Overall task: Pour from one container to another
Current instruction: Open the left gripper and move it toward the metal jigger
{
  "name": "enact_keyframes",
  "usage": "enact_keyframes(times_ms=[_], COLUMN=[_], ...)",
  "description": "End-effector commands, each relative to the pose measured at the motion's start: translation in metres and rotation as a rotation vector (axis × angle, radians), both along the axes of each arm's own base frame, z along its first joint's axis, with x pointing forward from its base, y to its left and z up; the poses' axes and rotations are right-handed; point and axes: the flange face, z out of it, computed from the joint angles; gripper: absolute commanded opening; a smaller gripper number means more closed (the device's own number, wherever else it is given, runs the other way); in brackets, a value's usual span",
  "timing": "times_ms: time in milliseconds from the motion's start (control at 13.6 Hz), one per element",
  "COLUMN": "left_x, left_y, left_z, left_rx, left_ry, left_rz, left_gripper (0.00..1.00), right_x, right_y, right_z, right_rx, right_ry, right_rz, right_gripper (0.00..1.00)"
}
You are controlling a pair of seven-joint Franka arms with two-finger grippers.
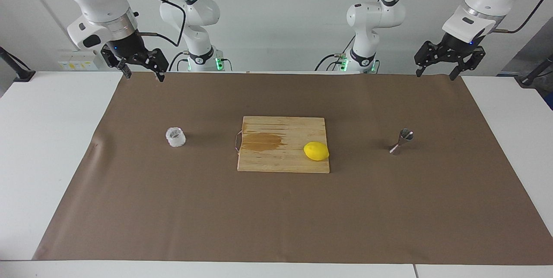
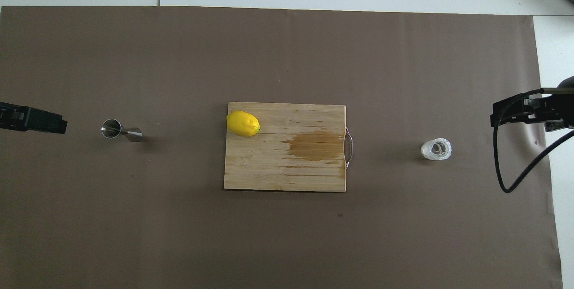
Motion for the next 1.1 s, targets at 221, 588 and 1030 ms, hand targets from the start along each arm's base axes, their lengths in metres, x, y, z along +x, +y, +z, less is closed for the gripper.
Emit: enact_keyframes(times_ms=[221, 588, 1030], left_x=[-0.003, -0.007, -0.008], left_y=[0.001, -0.001, -0.005], left_z=[-0.006, -0.01, -0.023], left_rx=[-0.006, -0.005, -0.013], left_ry=[-0.013, 0.007, -0.004], left_rz=[0.002, 0.043, 0.496], left_gripper=[1.0, 1.0, 1.0], right_x=[-0.002, -0.002, -0.002], right_y=[-0.003, -0.003, -0.003], right_z=[0.001, 0.001, 0.001], right_rx=[0.0, 0.0, 0.0], right_ry=[-0.009, -0.009, -0.009], right_rz=[0.009, 0.009, 0.009], right_gripper=[1.0, 1.0, 1.0])
